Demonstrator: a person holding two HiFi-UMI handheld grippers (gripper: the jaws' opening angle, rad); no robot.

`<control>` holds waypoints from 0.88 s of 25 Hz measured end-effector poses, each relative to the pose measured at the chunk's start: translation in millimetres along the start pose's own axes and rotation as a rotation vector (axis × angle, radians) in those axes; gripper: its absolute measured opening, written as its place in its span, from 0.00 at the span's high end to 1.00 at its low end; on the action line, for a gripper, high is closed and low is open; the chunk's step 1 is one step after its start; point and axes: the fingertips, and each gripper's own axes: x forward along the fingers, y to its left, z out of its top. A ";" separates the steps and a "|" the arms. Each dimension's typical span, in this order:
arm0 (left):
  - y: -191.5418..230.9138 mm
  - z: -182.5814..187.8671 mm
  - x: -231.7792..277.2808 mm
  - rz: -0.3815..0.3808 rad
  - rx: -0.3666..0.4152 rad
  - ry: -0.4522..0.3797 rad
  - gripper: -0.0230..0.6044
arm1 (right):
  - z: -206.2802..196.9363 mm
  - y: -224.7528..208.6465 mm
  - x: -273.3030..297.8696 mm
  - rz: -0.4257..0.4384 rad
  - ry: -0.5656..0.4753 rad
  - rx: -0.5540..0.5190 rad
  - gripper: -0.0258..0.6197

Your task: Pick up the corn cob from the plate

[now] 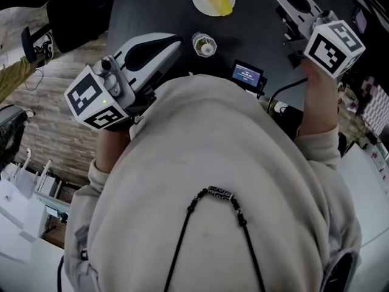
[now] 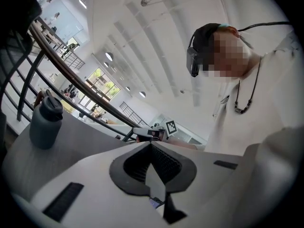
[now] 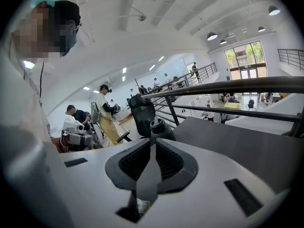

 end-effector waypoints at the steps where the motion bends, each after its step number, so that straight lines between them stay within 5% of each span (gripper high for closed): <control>1: 3.4 0.0 -1.7 0.004 -0.005 -0.003 0.96 | -2.0 -2.0 5.7 -0.001 0.013 0.004 0.91; 15: 23.9 -15.7 -11.8 0.050 -0.071 -0.016 0.96 | -57.0 -27.4 73.2 0.062 0.170 0.076 0.76; 22: 29.4 -19.3 -22.6 0.077 -0.094 -0.028 0.96 | -90.2 -51.2 95.9 0.026 0.250 0.118 0.67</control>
